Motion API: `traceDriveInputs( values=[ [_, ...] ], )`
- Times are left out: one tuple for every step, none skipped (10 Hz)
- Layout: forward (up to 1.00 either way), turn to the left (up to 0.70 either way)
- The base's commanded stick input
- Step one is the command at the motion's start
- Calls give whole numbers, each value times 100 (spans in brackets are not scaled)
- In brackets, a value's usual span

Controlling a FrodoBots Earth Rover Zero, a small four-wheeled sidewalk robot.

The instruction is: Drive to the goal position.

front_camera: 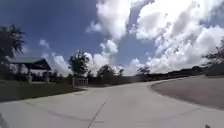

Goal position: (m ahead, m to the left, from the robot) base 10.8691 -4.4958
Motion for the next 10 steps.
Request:
traceDriveInputs(
  values=[
    [100,0],
    [100,0],
    [100,0],
    [100,0],
    [100,0],
    [100,0],
    [100,0],
    [100,0],
    [100,0],
    [100,0]
  ],
)
